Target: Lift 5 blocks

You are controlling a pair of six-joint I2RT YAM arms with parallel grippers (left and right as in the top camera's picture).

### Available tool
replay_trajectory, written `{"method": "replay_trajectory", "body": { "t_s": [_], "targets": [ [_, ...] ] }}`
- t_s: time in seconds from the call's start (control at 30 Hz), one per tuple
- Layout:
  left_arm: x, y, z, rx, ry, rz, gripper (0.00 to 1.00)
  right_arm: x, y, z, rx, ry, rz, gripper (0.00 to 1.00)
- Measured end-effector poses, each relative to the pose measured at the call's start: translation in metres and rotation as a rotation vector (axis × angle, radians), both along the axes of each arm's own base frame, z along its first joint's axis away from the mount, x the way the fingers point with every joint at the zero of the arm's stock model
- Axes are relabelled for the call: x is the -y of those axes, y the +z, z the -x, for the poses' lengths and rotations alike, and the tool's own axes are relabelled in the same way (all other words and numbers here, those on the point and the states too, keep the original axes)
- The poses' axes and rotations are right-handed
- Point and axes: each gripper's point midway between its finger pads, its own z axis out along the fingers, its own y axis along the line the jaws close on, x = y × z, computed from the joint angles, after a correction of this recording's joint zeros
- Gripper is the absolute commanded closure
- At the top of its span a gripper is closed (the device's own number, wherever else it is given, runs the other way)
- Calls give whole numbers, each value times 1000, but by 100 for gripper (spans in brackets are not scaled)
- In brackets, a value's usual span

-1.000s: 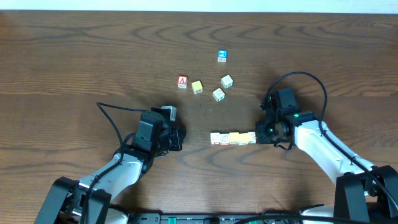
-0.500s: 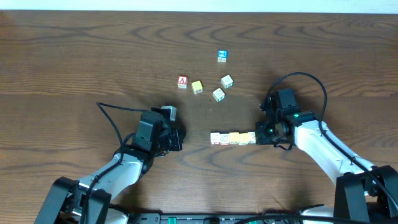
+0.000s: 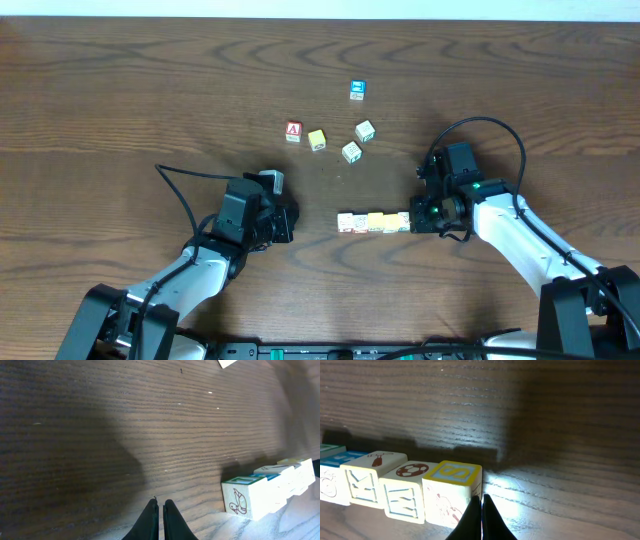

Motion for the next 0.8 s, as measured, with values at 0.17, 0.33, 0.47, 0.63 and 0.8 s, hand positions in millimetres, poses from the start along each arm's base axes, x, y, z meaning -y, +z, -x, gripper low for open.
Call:
{"method": "replay_trajectory", "body": {
  "t_s": [0.17, 0.33, 0.47, 0.63, 0.8],
  "targets": [
    [0, 0, 0, 0, 0, 0, 92, 0, 0, 2, -9, -2, -3, 99],
    [0, 0, 0, 0, 0, 0, 92, -5, 0, 3, -9, 11, -11, 99],
    [0, 0, 0, 0, 0, 0, 93, -11, 0, 5, -8, 33, -17, 99],
    [0, 0, 0, 0, 0, 0, 93, -18, 1, 6, -2, 51, -25, 99],
    [0, 0, 0, 0, 0, 0, 93, -19, 2, 5, 0, 43, -30, 99]
  ]
}}
